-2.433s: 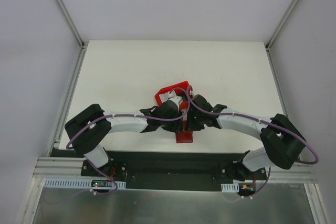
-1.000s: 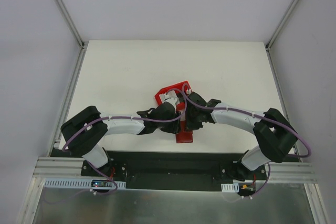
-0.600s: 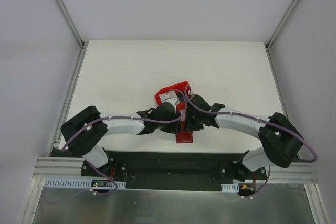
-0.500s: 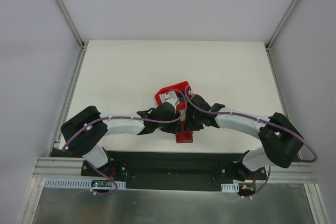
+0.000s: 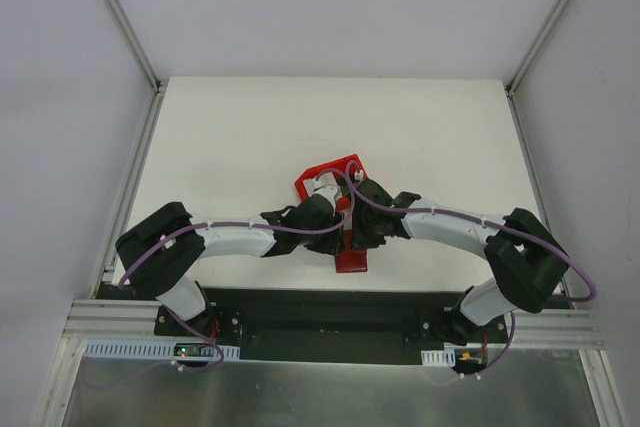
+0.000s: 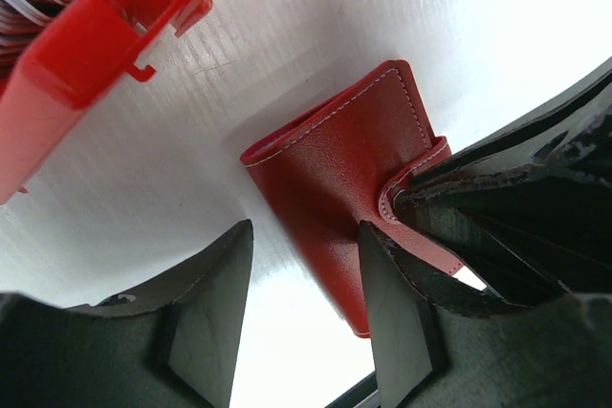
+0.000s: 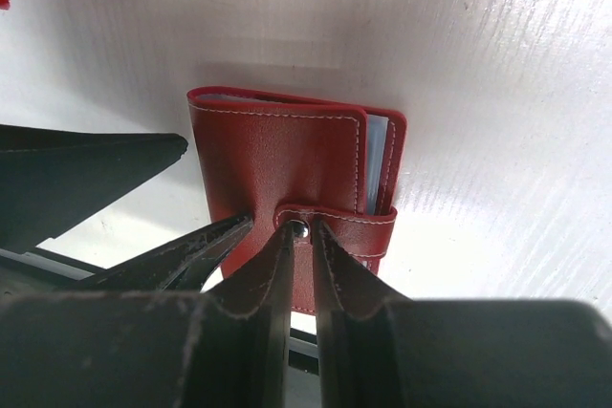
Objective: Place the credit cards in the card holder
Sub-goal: Close the card holder at the center of the board.
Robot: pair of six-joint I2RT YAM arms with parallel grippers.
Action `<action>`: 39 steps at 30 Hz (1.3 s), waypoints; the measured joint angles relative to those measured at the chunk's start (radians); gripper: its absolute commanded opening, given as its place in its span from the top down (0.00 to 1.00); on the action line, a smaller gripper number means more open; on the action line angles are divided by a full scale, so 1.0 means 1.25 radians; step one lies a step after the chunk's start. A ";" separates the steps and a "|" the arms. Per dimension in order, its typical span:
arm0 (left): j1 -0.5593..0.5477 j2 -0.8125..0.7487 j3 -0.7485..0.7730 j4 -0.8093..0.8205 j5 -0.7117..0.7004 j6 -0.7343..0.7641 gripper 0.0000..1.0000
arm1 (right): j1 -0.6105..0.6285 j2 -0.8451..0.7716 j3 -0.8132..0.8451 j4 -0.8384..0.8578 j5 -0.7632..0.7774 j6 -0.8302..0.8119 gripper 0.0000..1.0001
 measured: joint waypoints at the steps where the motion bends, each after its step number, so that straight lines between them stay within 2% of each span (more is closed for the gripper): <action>1: 0.000 0.000 0.000 0.000 0.000 0.000 0.52 | 0.002 0.001 0.000 0.000 0.003 0.001 0.84; 5: 0.000 0.000 0.000 0.000 -0.003 -0.002 0.53 | 0.007 0.004 0.001 -0.001 0.012 0.004 0.84; 20: 0.000 -0.002 -0.012 0.020 -0.018 -0.056 0.52 | 0.007 -0.042 -0.058 0.085 -0.006 0.025 0.73; 39: 0.001 -0.018 -0.037 0.039 -0.020 -0.098 0.52 | 0.035 -0.003 -0.010 0.016 0.063 0.031 0.81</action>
